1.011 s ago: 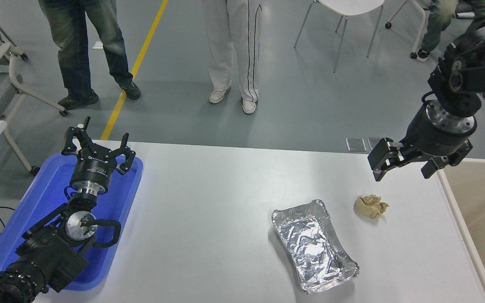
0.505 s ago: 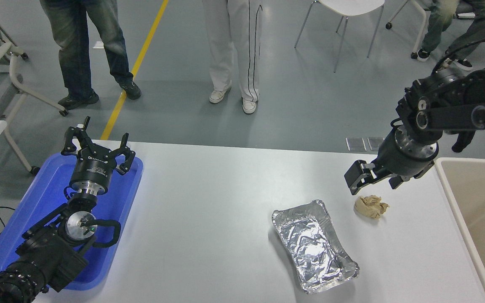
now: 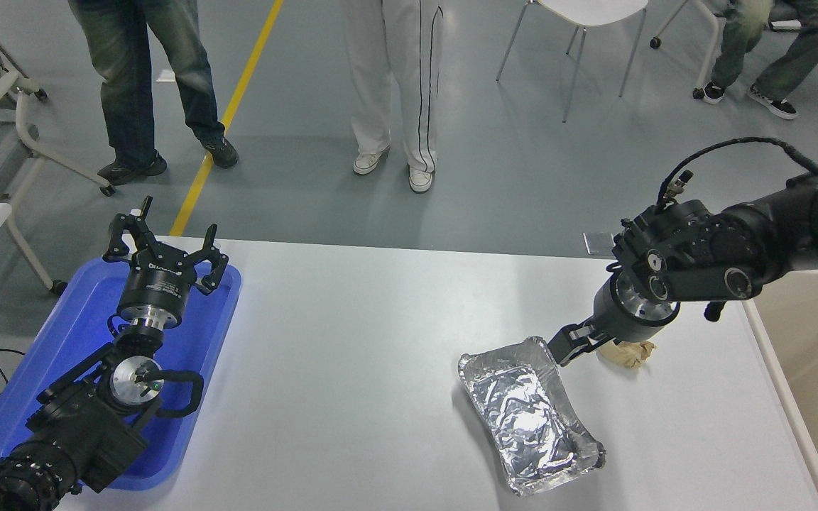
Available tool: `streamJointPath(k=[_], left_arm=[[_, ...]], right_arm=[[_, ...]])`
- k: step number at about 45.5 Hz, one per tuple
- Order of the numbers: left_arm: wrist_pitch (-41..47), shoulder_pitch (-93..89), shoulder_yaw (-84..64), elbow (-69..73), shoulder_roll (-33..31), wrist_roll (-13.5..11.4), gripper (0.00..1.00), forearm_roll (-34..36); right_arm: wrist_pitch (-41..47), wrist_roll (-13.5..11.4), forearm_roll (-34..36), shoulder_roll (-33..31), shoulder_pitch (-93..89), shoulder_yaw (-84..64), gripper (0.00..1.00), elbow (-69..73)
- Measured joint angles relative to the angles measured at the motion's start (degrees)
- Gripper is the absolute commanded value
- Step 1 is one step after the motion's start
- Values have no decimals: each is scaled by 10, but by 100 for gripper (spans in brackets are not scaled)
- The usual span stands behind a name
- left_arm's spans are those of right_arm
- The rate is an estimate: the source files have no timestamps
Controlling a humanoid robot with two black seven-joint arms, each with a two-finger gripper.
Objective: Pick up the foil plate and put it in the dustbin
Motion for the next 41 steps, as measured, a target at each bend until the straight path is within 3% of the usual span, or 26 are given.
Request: streamJointPath(k=[29,41], left_arm=[[0,0,0,0,0,0,100,0],[0,0,0,0,0,0,100,0]], right_arm=[[-23,-1,40,44,-120,5,88,-85],[-25,-2,44,55,-157,5,80,-124]])
